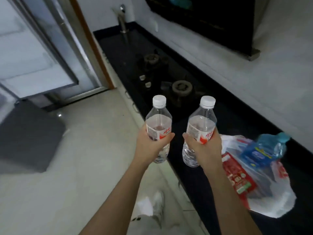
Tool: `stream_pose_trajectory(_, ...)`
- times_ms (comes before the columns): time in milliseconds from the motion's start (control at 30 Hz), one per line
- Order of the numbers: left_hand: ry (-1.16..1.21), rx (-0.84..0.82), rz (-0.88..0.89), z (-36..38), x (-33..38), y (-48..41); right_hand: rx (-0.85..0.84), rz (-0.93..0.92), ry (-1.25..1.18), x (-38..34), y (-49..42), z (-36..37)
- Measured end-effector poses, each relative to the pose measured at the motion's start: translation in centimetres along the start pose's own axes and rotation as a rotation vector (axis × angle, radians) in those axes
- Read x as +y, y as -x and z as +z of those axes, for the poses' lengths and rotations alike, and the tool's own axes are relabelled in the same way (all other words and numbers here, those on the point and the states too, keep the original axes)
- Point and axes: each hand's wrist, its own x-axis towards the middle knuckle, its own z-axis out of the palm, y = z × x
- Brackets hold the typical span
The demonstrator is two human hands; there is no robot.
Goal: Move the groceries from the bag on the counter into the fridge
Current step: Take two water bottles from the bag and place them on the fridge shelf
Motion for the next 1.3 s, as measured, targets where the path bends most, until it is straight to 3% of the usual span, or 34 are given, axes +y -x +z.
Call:
stream_pose_trajectory(300, 0.004, 0.404, -0.066, -12.1, -0.8, 6.2, -0.41, -0.085, 0.006, -1.5, 3.2, 11.2)
stream_pose_trajectory(567, 0.037, 0.642, -0.1, -20.3, -2.4, 9.3, -0.662, -0.135, 0.019, -1.9, 7.2, 20.1)
stream_pose_trajectory(933, 0.06, 0.828, -0.121, -34.1, -6.1, 6.7, -0.819, -0.139, 0.036, -3.4, 9.6, 36.3)
stream_pose_trajectory(1300, 0.01, 0.846, -0.077, -50.4, -6.7, -0.6, -0.888, -0.183, 0.062, -7.3, 10.1, 54.9)
